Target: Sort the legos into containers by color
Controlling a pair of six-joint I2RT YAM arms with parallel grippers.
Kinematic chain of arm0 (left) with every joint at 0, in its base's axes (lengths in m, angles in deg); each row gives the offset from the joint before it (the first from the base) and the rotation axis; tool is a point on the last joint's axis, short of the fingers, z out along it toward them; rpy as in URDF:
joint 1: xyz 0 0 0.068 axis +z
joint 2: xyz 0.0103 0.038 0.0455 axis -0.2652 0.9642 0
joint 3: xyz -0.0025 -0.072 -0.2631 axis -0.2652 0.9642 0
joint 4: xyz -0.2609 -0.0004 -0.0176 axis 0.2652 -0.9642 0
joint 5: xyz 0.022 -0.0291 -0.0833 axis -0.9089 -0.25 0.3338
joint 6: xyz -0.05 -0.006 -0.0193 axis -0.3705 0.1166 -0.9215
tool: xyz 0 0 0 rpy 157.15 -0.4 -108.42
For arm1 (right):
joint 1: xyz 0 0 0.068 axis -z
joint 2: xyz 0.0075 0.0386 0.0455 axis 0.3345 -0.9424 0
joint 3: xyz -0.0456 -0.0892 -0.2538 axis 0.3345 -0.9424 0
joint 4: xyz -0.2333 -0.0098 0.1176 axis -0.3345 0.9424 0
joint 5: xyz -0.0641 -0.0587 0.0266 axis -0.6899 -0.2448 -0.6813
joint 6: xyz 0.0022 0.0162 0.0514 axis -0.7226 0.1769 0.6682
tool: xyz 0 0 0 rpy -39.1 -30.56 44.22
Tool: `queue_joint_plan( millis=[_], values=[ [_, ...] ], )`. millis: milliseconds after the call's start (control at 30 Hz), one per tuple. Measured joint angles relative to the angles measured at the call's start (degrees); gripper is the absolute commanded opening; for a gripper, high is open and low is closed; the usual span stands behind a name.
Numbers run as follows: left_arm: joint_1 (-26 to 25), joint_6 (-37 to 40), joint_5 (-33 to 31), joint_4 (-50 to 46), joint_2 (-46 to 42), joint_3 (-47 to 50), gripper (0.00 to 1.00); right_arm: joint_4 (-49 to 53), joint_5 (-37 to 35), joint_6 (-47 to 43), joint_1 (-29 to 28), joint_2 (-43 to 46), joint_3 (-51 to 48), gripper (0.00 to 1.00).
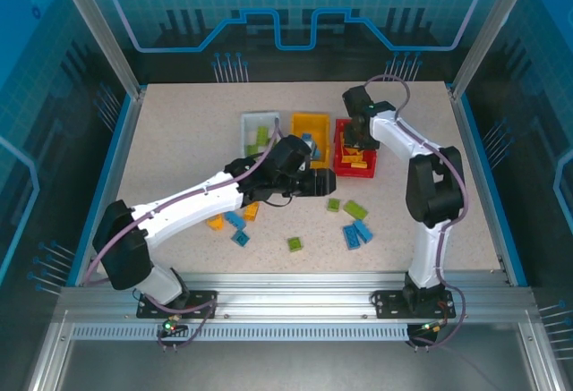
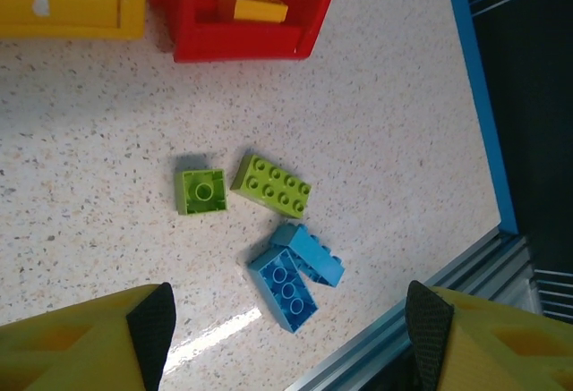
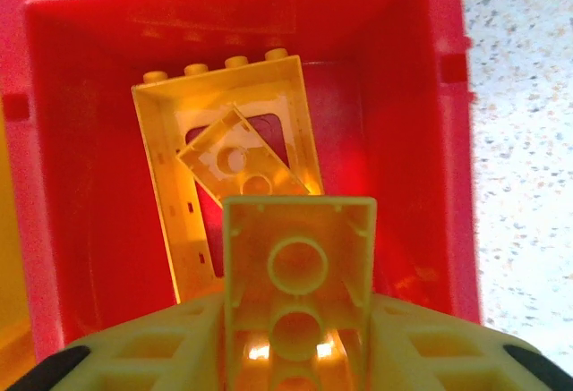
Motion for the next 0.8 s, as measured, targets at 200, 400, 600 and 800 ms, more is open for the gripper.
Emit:
queue_joint_plan(
  millis=[200,400,600,800],
  values=[
    [-0.92,-0.76,-4.63,-3.19,0.33,0.04,0.75,1.38,-0.57,0.52,-0.04,-0.83,1.36,0.62],
    [-0.59,-2.14,-13.84,-12.83,-2.38,2.99,0.8,0.46,-1.62,0.13,-1.77,6.54,-1.79,0.62],
    [5.7,-3.72,-17.66,-21.55,-7.28,11.17,0.85,-6.01,-2.75,-1.75,-10.75,25.88,-11.45,0.66],
    [14.29,-10.93,-16.72,-23.82,-13.79,21.64,0.79,-16.13,6.45,-4.9,-22.62,38.23,-24.68,0.68]
  ],
)
